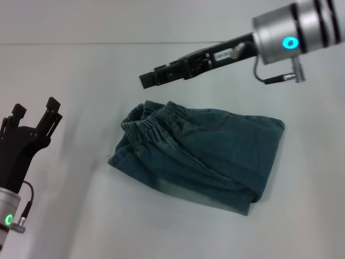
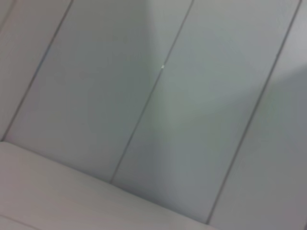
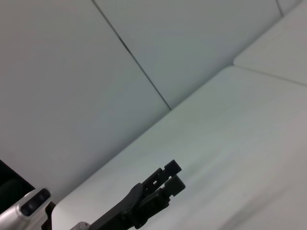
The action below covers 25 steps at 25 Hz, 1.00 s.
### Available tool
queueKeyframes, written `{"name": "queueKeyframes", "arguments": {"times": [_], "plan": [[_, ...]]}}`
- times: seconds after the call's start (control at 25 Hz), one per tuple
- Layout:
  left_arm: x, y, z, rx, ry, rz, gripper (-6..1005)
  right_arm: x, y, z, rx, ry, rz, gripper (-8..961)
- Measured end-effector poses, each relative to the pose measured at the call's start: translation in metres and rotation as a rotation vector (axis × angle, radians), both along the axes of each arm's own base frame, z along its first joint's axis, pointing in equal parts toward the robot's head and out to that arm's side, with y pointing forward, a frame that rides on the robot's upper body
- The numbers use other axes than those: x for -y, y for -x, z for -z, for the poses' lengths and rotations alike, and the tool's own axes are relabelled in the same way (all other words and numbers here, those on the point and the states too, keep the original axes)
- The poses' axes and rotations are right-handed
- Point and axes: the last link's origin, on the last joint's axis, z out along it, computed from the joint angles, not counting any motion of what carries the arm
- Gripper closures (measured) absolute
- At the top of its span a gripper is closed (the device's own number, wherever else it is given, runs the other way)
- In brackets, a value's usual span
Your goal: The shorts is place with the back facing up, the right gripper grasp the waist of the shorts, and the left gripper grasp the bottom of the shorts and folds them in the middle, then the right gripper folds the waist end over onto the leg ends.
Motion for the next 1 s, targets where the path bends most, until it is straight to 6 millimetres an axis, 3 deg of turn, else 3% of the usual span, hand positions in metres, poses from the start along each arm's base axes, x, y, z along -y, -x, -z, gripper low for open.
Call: {"name": "queueKeyframes", "arguments": {"times": [0.16,0.36,0.48,0.72,0.84,1.0], "plan": [[0.004,0.003,-0.013,0.017,0.066,0.101,63,0.013,-0.026,-0.019,-0.093,-0.050,-0.027,285],[0.012,-0.003,-0.051,-0.037,0.332,0.384,62,0.047,-0.090,-0.044,-0.228,-0.179,-0.017,137],[0.010,-0.006,-0.061,-0.054,0.525,0.436,62,0.073,-0.129,-0.053,-0.260,-0.281,-0.029,61],[0.004,-0.011,-0.064,-0.164,0.795,0.446,62,0.131,-0.188,-0.043,-0.213,-0.434,-0.083,-6],[0.000,-0.014,-0.063,-0.180,0.844,0.452,62,0.146,-0.202,-0.037,-0.194,-0.466,-0.102,-6],[-0.009,-0.018,-0.062,-0.206,0.906,0.454,62,0.151,-0.205,-0.034,-0.182,-0.464,-0.107,-6]]}}
